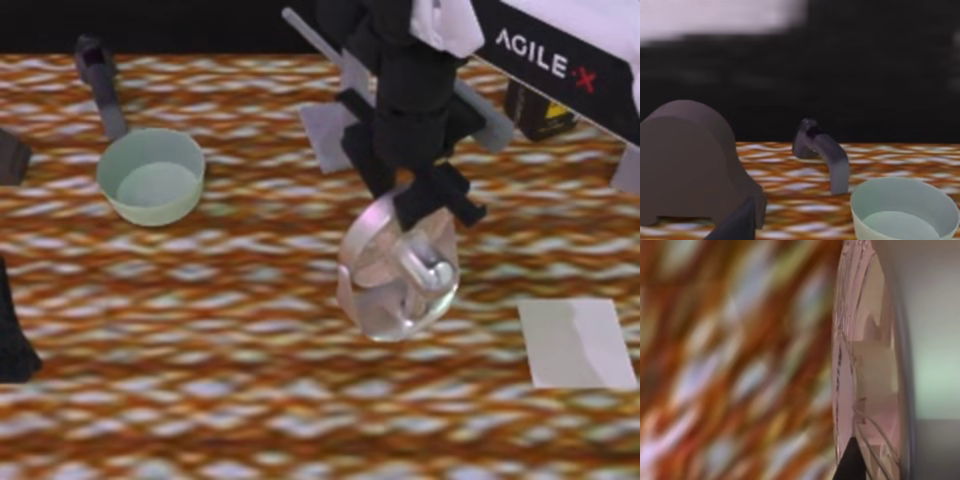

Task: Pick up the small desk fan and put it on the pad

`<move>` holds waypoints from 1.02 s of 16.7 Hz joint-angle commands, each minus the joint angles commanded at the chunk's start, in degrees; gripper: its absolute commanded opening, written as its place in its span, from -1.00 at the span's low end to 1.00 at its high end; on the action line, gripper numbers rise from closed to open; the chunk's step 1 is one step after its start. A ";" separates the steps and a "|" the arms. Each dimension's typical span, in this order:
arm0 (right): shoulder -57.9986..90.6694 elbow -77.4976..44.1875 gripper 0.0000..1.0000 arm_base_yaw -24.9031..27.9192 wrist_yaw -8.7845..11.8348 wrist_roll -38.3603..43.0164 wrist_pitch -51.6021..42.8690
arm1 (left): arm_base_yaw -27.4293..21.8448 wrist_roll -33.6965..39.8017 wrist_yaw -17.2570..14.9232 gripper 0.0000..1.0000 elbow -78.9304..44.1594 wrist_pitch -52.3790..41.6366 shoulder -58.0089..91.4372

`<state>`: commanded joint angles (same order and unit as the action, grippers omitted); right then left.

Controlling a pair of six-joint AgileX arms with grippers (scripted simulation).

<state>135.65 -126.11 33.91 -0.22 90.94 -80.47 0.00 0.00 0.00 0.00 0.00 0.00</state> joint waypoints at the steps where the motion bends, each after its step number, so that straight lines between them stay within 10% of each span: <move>1: 0.00 0.00 -0.96 0.00 0.00 0.00 0.00 | 0.00 0.00 0.00 1.00 0.00 0.00 0.00; 17: 2.80 -13.11 -1.00 0.13 0.26 0.33 -9.61 | 0.00 0.00 0.00 1.00 0.00 0.00 0.00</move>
<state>138.45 -139.22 34.04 0.04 91.27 -90.07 0.00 0.00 0.00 0.00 0.00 0.00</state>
